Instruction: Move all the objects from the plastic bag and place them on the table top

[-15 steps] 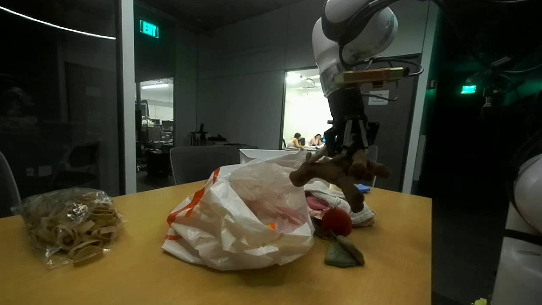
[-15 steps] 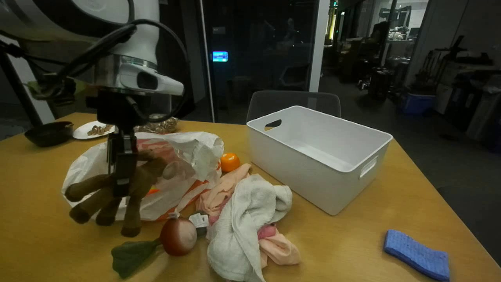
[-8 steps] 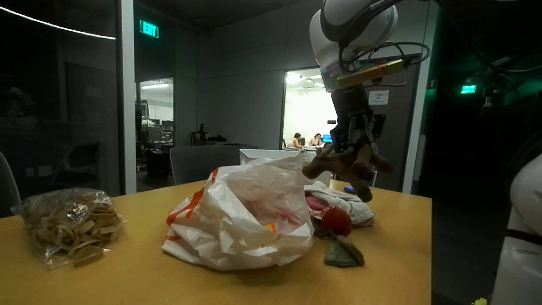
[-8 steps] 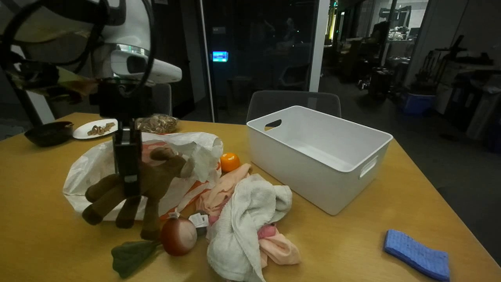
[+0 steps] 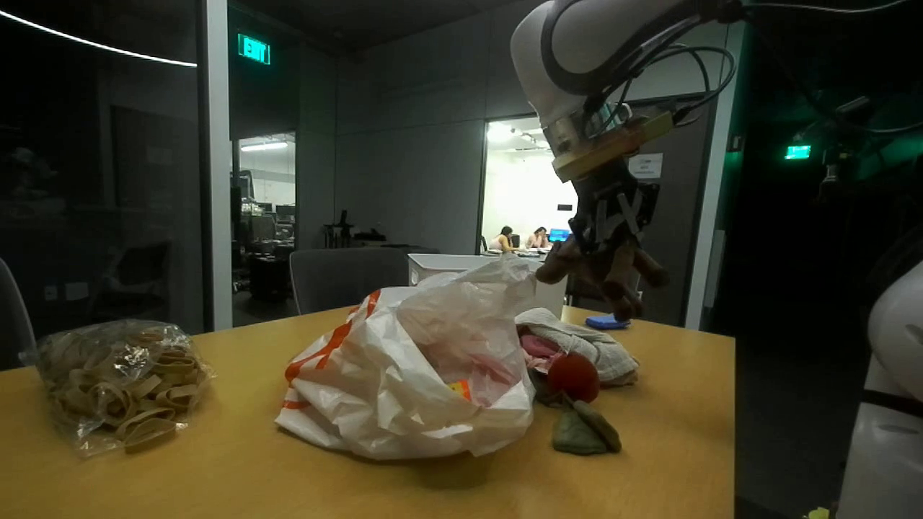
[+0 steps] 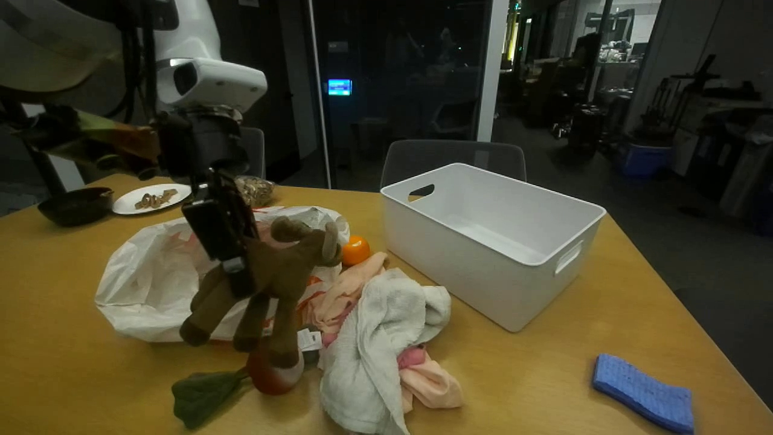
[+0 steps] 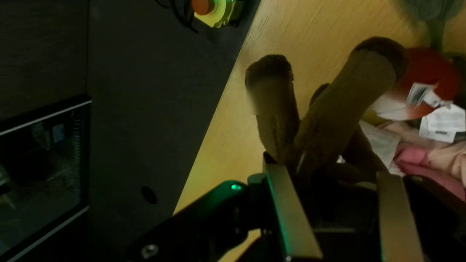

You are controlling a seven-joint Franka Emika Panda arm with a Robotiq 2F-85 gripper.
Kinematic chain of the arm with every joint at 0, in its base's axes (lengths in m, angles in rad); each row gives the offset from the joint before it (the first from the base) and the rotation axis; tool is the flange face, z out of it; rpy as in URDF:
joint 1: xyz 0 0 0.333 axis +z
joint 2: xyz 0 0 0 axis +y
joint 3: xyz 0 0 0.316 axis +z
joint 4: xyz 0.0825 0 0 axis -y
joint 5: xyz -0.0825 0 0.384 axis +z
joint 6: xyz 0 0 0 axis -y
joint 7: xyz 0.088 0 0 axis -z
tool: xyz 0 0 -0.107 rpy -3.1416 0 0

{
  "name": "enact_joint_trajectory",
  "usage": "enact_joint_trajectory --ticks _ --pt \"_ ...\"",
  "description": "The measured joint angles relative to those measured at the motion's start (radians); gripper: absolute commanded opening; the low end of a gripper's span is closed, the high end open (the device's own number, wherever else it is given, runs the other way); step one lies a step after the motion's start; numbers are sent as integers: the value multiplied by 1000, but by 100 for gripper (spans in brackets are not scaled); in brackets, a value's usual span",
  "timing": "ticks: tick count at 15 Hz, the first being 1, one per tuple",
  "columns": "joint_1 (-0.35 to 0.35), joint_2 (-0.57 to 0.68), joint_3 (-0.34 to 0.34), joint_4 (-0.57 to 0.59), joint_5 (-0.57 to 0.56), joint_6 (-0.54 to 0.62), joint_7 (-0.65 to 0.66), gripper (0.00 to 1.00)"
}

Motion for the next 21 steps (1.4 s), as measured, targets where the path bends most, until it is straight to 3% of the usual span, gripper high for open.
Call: enact_joint_trajectory --ticks 4,8,11,16,21 --pt "6 -1 0 -15 -38 88 96 70" --pt "18 -9 -17 -46 -27 248 117 99" --pt "52 -19 -55 -80 38 369 55 100" --pt "77 -25 -117 -115 169 477 -186 100" --pt "189 40 -39 -171 412 609 -298 100"
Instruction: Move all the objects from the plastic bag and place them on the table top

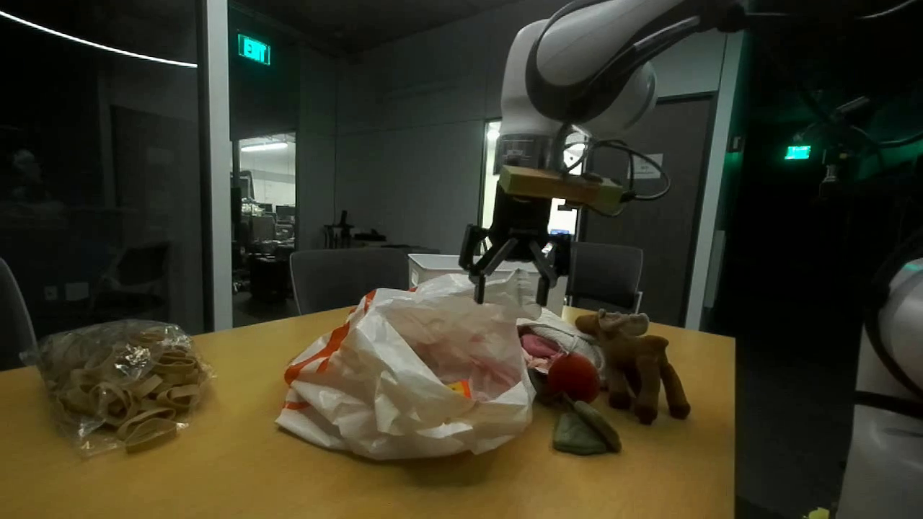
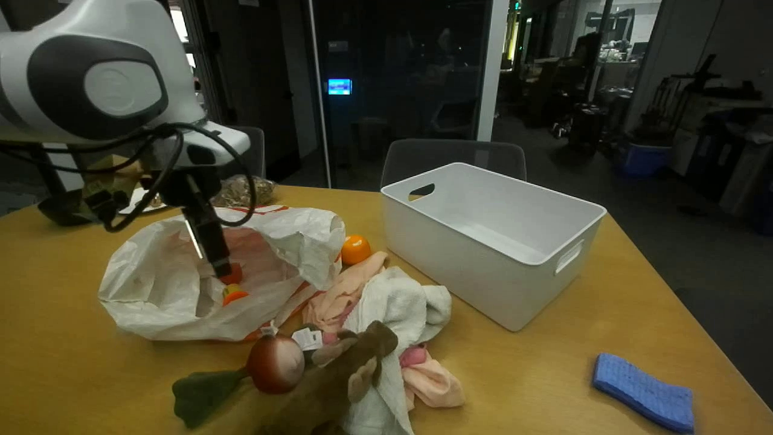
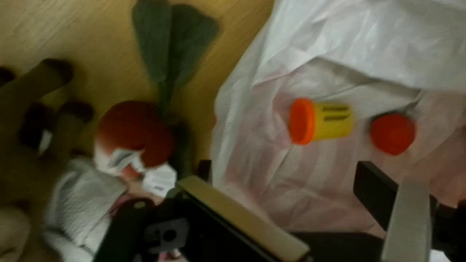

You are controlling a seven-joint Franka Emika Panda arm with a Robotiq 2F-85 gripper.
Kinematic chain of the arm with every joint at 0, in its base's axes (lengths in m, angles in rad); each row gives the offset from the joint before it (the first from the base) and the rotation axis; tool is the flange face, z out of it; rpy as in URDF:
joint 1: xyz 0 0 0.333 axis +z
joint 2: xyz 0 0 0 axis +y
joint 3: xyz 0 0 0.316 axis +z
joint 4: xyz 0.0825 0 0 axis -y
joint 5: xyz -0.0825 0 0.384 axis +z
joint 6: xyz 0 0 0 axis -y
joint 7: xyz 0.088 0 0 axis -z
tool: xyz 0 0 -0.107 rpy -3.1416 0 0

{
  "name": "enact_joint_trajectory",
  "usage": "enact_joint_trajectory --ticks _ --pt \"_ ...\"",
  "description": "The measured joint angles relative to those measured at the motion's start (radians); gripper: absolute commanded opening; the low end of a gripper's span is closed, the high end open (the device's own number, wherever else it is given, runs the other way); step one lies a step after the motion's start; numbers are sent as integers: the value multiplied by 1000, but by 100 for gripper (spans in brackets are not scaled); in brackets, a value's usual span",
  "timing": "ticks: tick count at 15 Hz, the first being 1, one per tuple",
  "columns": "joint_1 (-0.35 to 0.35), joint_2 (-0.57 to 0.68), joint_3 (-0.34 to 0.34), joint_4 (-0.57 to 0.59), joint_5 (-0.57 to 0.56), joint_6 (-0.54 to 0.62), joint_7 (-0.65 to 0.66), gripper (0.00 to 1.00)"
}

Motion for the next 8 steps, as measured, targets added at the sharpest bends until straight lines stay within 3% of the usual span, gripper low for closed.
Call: enact_joint_trajectory --ticks 4,8 --pt "90 116 88 6 82 75 -91 100" --pt "76 241 102 44 29 115 -165 100"
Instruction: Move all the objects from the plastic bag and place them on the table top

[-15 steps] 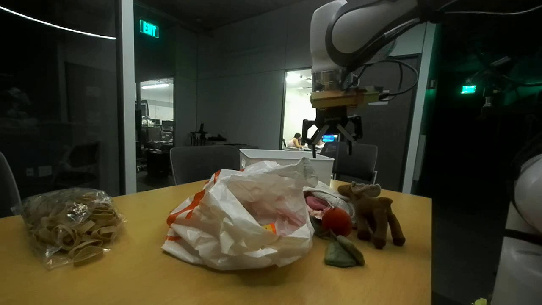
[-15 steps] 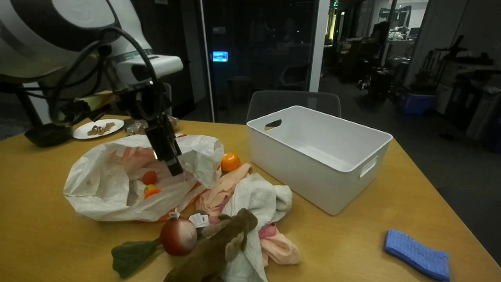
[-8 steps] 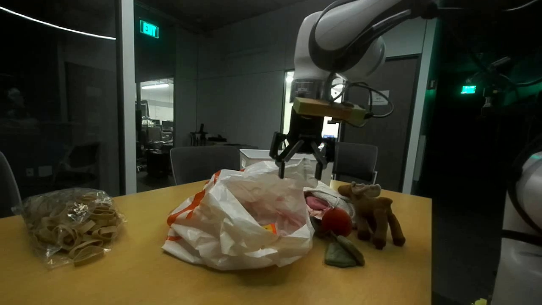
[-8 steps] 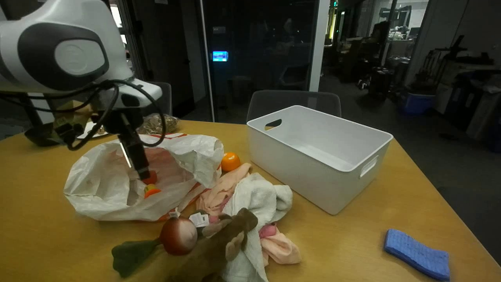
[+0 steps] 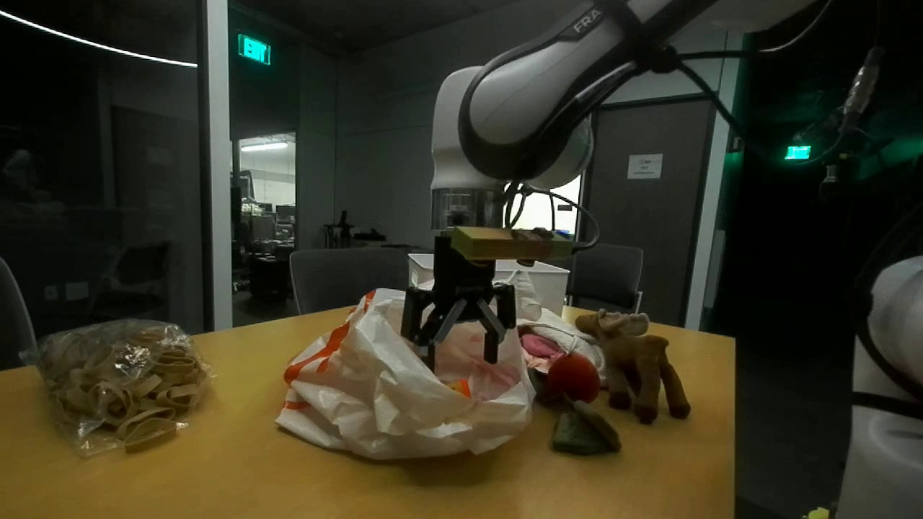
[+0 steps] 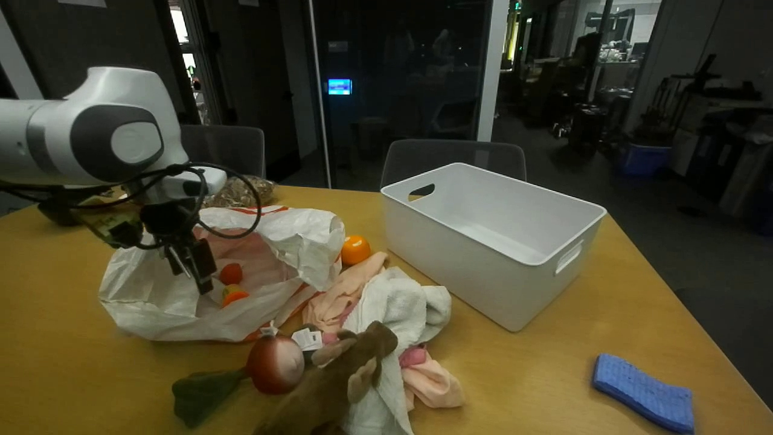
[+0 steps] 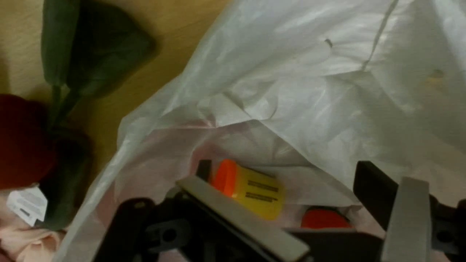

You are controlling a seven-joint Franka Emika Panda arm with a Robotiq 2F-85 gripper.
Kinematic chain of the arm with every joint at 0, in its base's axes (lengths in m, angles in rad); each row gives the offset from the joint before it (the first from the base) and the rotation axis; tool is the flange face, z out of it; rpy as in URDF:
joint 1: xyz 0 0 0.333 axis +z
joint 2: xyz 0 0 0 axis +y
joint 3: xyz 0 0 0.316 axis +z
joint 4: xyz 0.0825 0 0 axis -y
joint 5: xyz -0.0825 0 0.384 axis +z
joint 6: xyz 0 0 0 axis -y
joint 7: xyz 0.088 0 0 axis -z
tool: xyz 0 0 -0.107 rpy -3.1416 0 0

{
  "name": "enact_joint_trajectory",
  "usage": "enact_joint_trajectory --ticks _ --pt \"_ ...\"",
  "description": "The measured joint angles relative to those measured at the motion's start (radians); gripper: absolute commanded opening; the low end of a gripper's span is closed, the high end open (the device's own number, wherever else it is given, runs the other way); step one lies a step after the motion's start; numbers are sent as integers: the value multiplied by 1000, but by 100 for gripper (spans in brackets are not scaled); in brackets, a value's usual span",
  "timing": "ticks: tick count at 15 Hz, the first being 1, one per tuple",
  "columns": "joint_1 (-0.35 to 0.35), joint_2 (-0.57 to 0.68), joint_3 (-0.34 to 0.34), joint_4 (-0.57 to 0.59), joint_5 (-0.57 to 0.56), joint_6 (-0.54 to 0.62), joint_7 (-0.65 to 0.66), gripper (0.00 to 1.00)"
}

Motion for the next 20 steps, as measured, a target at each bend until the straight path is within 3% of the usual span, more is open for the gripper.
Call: enact_joint_trajectory --ticks 12,13,14,20 --pt "-46 200 -87 93 -21 30 -157 100" --pt "-47 217 -93 98 -21 30 -164 75" --pt "-47 230 -97 103 -19 31 -171 74" --pt "-46 256 -101 132 3 30 -203 28"
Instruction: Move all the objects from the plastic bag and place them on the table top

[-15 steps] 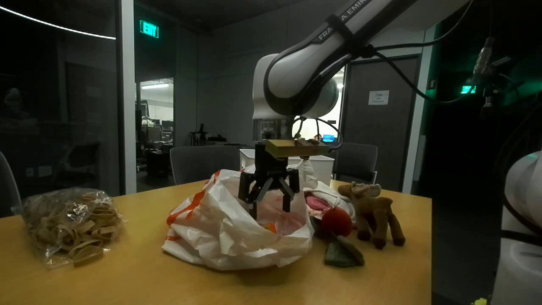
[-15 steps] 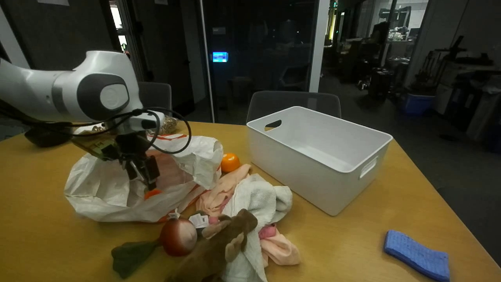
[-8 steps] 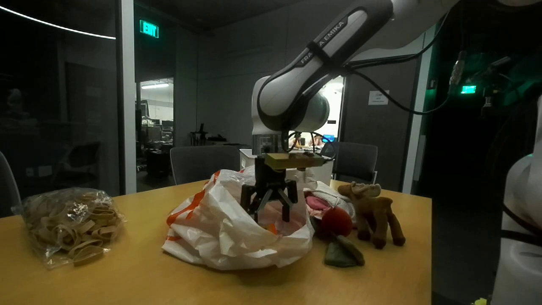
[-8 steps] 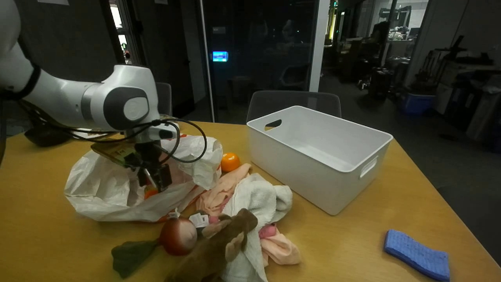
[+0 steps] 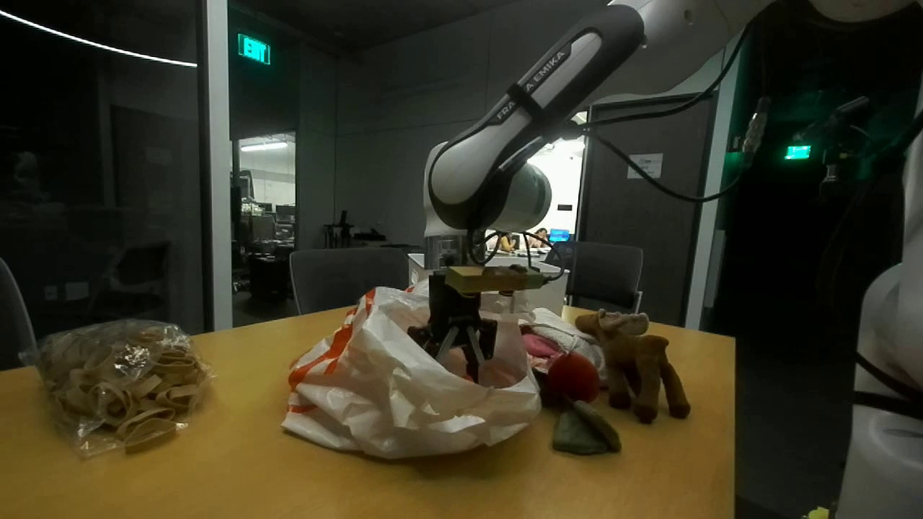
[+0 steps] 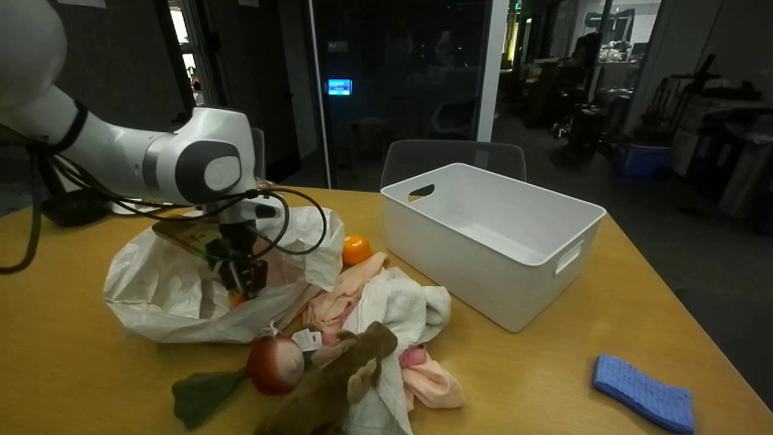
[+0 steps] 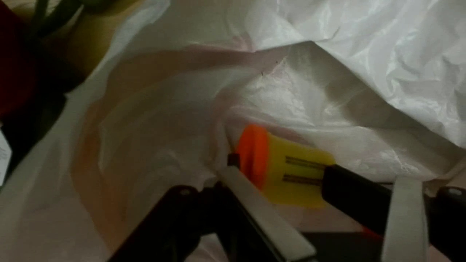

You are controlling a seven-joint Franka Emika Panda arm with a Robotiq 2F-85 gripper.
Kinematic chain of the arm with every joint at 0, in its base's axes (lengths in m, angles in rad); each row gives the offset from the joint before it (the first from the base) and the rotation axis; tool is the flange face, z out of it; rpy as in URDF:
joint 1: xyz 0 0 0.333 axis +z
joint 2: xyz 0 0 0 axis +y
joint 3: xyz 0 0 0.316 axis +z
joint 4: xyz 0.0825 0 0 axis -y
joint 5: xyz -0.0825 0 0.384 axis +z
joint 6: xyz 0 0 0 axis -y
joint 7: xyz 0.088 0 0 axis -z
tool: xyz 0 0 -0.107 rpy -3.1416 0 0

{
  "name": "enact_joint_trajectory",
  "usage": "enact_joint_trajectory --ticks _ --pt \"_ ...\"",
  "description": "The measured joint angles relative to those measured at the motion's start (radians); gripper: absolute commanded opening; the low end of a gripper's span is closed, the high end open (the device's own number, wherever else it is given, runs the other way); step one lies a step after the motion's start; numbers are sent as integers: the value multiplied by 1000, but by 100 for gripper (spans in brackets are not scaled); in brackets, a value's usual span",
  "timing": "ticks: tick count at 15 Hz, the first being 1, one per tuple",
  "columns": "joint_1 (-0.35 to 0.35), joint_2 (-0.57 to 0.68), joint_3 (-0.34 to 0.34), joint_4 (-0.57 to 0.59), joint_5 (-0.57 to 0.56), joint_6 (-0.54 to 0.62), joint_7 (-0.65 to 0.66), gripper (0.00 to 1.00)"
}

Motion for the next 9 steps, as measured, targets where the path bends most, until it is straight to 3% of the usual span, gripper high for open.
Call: enact_joint_trajectory --ticks 3,6,9 --pt "0 -1 0 11 1 0 -3 11" --pt "5 -10 3 17 3 0 -3 6" --pt "19 -32 14 17 14 0 -3 10"
